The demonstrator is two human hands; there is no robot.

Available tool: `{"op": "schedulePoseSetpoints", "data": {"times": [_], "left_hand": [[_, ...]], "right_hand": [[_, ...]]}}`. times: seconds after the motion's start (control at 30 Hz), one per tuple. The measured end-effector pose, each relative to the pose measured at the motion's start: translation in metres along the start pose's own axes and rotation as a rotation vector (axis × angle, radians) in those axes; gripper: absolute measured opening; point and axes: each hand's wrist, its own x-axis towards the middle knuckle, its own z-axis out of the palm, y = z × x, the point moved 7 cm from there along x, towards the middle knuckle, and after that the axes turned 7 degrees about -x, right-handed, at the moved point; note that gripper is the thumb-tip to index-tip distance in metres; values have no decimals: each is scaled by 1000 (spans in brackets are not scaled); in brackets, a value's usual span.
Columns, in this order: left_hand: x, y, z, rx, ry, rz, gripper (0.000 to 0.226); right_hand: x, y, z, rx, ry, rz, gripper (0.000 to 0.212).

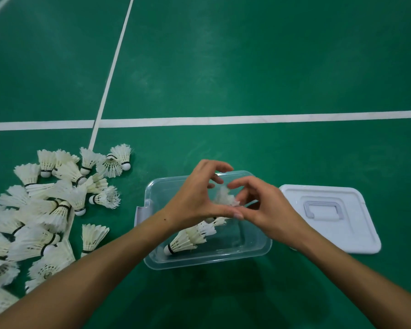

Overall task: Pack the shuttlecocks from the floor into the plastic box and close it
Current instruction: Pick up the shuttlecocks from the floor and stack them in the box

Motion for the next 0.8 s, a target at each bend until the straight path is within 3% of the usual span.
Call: {"op": "schedulePoseSetpoints", "data": {"times": [0.17,0.3,0.4,0.53,0.67,0.8], "left_hand": [[-17,-43,10,160,-48,-253,61],[-16,-83,37,472,-164,-430,84],[-7,-87,51,623,-115,-446,88],[4,-86,61,737,-122,-417,77],[6,-87,62,737,-130,-386,53],[-1,-97,58,648,-160,-422,50]], "right_hand": [[-14,10,-39,-120,165,48,46],[-17,8,-36,-212,186,60,48],[-16,4,-30,-301,180,65,50],[-16,-1,-30,-392,196,68,49],[-17,-2,-29,-429,207,87,49],[-19,-4,-25,-501,199,100,50]]}}
